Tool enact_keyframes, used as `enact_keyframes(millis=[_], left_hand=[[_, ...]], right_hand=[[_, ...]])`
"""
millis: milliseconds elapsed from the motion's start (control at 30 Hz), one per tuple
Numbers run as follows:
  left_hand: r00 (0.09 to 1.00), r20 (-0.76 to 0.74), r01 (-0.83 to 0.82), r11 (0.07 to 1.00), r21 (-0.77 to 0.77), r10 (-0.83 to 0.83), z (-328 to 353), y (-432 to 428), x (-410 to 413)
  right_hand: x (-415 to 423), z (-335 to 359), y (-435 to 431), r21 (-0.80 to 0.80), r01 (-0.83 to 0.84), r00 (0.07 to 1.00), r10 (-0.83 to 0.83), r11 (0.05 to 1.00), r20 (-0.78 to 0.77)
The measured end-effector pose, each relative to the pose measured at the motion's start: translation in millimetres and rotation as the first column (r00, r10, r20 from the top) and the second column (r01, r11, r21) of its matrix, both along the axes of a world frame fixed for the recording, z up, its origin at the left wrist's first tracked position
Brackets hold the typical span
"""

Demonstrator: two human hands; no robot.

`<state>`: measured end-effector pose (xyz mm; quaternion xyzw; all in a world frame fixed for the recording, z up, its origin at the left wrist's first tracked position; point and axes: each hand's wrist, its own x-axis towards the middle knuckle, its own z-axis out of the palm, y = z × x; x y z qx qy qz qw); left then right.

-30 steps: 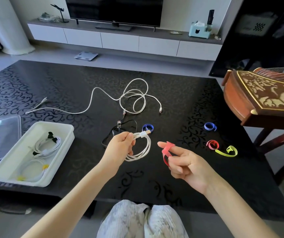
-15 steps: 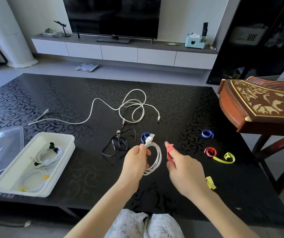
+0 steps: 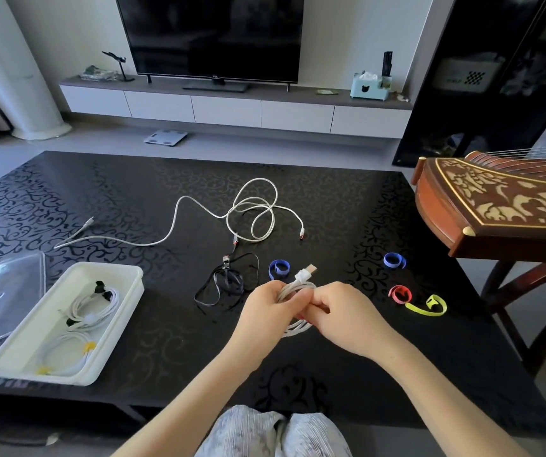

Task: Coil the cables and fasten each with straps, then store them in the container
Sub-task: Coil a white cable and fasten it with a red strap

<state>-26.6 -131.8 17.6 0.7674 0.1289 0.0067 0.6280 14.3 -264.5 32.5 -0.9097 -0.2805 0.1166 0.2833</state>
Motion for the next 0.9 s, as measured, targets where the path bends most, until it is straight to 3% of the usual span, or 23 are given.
enact_keyframes(millis=[67,133,267,333,467,600,667,733,833,900], left_hand=[[0.999,-0.029,0.018,0.999,-0.035,-0.019,1.5,2.6,2.8],[0.998,-0.037,0.054,0.994,-0.098,-0.058,4.7,5.7,4.3],[0.980,-0.067,0.160,0.938,-0.308,-0.189,13.0,12.3,3.9],[0.975,-0.079,0.181,0.946,-0.271,-0.209,16.0,12.3,4.0],[0.995,-0.036,0.098,0.977,0.189,-0.092,15.0,6.2,6.8],[0.997,0.016,0.062,0.952,0.300,-0.069,16.4,5.2,9.4],[1.000,0.008,0.012,0.963,0.270,-0.015,15.9,6.1,11.2],[0.996,-0.035,-0.074,0.983,0.166,0.080,16.0,5.4,13.5],[0.977,-0.097,-0.191,0.982,-0.006,0.189,15.4,5.7,14.7],[0.969,-0.127,-0.226,0.967,-0.115,0.212,13.9,7.9,14.1]], right_hand=[[-0.6,-2.5,-1.8,-0.025,-0.031,0.995,0.033,0.999,0.091],[0.5,-4.0,-4.1,0.021,-0.036,0.997,0.034,0.999,0.072],[3.1,4.5,-9.4,0.240,-0.067,0.977,0.112,0.969,-0.180],[3.6,8.9,-11.5,0.272,-0.074,0.965,0.138,0.959,-0.222],[0.1,11.1,-9.3,0.140,-0.083,0.993,0.093,0.987,-0.066],[-4.2,11.6,-7.9,0.081,-0.098,0.988,0.087,0.992,0.126],[-7.1,9.2,-8.5,0.111,-0.072,0.933,0.028,0.991,0.358],[-10.0,3.3,-7.7,0.143,-0.078,0.807,-0.022,0.987,0.590],[-12.7,0.3,-7.5,0.276,-0.108,0.699,-0.124,0.955,0.704],[-14.9,5.0,-9.3,0.371,-0.124,0.688,-0.189,0.920,0.701]])
